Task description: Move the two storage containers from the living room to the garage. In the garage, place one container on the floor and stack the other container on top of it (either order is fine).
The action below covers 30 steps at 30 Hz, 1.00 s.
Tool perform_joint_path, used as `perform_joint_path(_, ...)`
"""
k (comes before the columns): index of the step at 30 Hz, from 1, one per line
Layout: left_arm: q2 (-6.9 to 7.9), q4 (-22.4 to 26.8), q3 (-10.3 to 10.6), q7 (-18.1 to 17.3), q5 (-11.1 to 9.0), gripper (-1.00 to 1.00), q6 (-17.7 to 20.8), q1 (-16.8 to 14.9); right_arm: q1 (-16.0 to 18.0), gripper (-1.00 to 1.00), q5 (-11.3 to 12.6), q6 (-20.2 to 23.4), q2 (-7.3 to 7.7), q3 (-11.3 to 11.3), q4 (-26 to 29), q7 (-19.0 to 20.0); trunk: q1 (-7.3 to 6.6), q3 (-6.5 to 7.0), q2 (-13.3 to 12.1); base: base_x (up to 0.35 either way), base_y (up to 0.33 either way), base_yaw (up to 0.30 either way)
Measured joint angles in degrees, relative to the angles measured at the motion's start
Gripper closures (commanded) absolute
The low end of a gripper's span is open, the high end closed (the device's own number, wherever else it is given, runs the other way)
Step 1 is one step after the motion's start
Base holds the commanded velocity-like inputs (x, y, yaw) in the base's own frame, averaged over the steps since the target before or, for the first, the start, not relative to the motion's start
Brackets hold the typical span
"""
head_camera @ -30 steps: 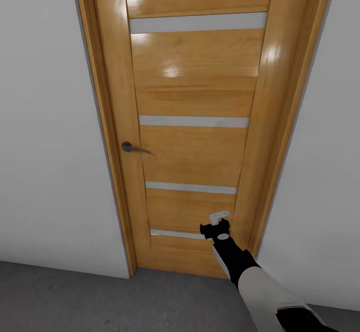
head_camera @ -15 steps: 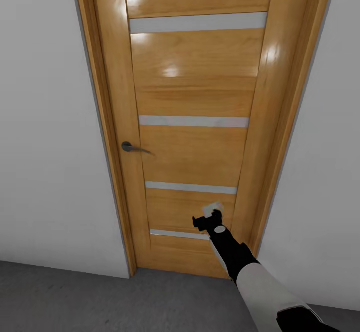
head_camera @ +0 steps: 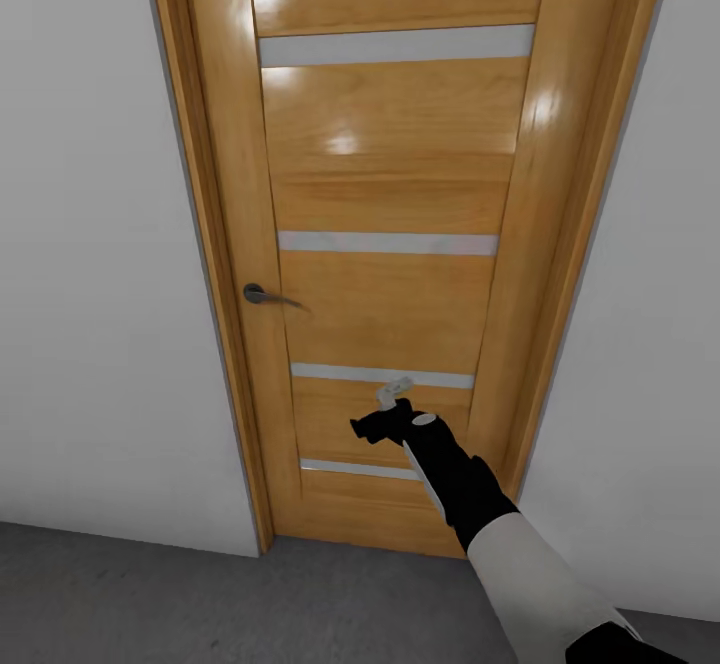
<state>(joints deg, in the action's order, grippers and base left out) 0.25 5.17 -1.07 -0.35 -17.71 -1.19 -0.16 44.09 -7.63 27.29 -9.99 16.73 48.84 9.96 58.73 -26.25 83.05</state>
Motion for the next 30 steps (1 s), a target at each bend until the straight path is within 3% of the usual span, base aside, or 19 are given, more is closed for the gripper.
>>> perform_joint_path(11,0.03,0.0,0.08,-0.07,0.01,-1.0,0.0,0.0,0.0,-1.0,0.07,-0.31,0.0,0.7,0.38,1.04,-0.02,0.0,0.0,0.136,0.0,0.0)
perform_joint_path(30,0.1,-0.04,0.01,-0.13,0.0,-1.0,0.08,0.0,0.0,-1.0,-0.17,-1.02,0.01,0.73,0.43,0.39,-0.04,0.0,0.0,0.31,0.063,0.0)
